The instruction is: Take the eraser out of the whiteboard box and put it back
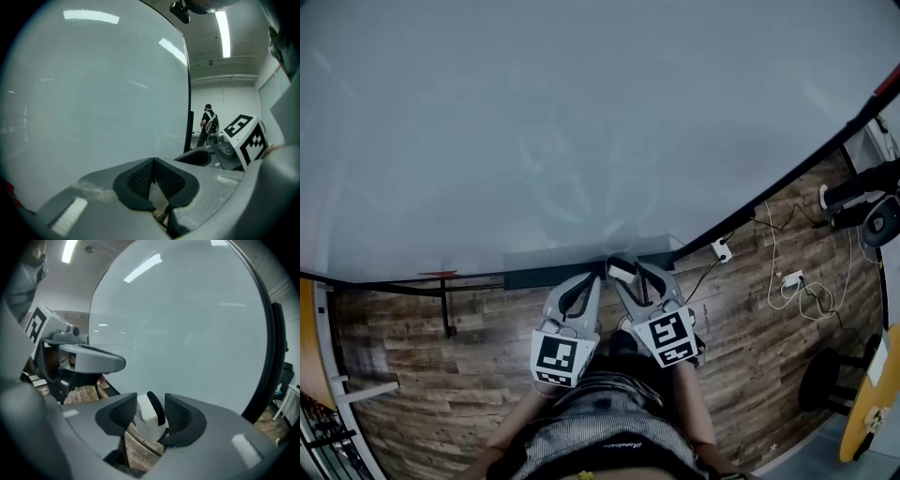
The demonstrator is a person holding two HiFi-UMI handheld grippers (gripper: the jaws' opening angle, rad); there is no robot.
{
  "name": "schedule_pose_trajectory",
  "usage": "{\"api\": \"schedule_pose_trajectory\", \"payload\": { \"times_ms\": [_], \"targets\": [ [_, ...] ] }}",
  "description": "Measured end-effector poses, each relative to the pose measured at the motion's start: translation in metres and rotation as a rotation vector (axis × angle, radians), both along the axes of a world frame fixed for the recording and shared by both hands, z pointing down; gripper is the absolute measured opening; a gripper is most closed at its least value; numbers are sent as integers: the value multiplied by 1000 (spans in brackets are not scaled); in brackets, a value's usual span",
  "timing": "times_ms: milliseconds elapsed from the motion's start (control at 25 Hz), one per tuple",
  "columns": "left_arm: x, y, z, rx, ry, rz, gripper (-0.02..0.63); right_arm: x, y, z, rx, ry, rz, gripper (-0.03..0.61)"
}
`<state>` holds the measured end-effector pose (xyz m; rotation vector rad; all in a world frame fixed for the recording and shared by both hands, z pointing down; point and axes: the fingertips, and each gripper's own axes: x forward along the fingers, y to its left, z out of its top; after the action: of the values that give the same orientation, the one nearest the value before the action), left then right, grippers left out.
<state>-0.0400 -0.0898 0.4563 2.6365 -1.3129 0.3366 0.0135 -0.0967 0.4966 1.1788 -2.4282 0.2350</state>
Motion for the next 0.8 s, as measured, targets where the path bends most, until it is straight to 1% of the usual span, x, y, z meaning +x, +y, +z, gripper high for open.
{"api": "schedule_pose_trajectory", "payload": {
  "times_ms": [120, 240, 480, 800],
  "targets": [
    [-3, 1, 2, -5, -6, -17, 0, -2, -1, 10, -18, 59, -48, 205],
    [-5, 0, 4, -11, -6, -38, 0, -4, -3, 16, -36, 84, -83, 213],
    [-11, -2, 6, -17, -7, -81, 0, -6, -9, 24, -70, 86, -129, 213],
    [-17, -6, 7, -25, -1, -128, 0, -8, -17, 29, -116, 63, -156, 187]
  ]
}}
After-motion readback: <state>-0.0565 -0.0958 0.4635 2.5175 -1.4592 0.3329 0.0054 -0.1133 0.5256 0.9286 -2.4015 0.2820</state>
